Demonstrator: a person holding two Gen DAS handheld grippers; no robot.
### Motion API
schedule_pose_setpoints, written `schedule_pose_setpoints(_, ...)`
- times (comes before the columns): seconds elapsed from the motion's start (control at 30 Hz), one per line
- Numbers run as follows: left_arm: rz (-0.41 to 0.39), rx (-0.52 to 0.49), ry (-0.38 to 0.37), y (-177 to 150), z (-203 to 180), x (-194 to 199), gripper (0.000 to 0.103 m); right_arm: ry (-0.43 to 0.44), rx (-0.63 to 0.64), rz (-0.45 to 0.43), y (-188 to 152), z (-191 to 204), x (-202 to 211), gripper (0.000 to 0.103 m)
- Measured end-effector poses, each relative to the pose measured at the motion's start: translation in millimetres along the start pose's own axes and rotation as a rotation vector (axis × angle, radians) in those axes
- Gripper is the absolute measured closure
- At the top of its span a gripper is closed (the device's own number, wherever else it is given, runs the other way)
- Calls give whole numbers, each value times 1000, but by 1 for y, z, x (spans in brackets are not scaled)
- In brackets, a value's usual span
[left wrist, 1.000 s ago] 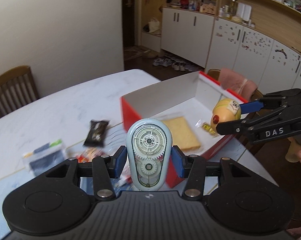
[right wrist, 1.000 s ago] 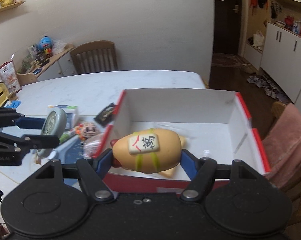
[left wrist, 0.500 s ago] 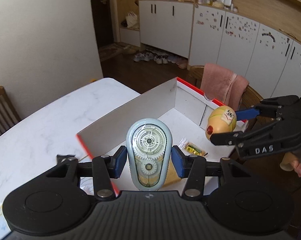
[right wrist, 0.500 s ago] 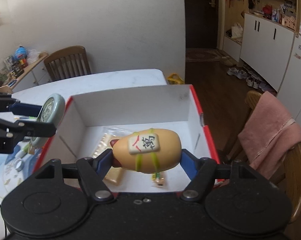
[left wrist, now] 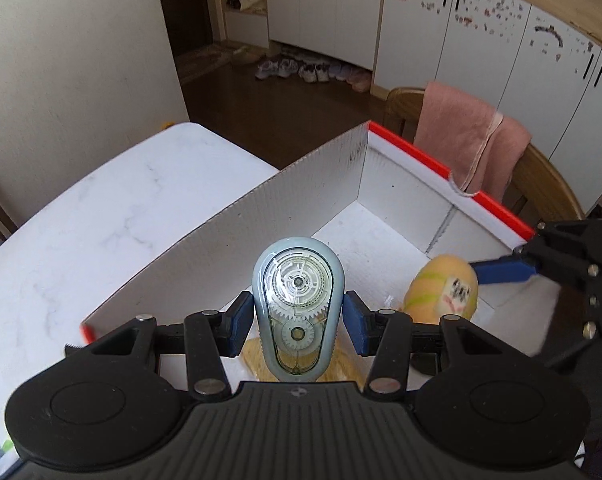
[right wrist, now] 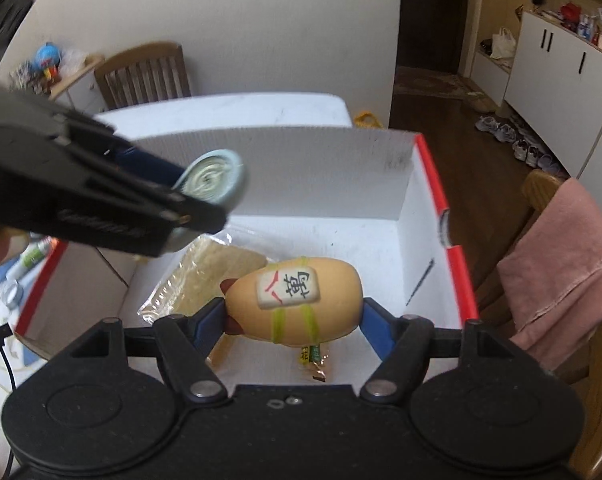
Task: Organize objects
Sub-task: 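Carry tape dispenser and egg toy into the shoebox and release both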
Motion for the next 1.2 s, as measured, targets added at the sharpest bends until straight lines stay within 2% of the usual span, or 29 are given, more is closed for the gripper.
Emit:
schedule_pose_setpoints(0.37,84,5,-29,0,-1,-51,56,-45,51,118,-5,4,-33,32)
schedule_pose_setpoints(0.53,119,10,-46,-4,-1,-64,56,-52,57,126,-6,5,-34,31)
schedule_pose_setpoints(0.9,122,30,-49,-5,1,-70,55,-61,45,120,-4,7,-34,29)
schedule_pose_setpoints(1.03,110,43,-40,-5,3,-66,50,-62,46,123,0,5,-36,29)
schedule_pose_setpoints(1.13,88,50,-30,-6,5,-59,39,-65,44,122,-2,4,-35,29)
schedule_pose_setpoints(1.2,72,65,-35,-7,7,-54,39,-63,41,118,-2,4,-33,29)
Point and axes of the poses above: each gripper's, at about its wrist camera, not at the fingertips, and x roughly against the way its jaws point, z to its left, y to its top, the point moved 7 cm from there along -x, roughly the way its jaws point, and after that the axes turned 12 degrees about -x, right-handed, at the moved point
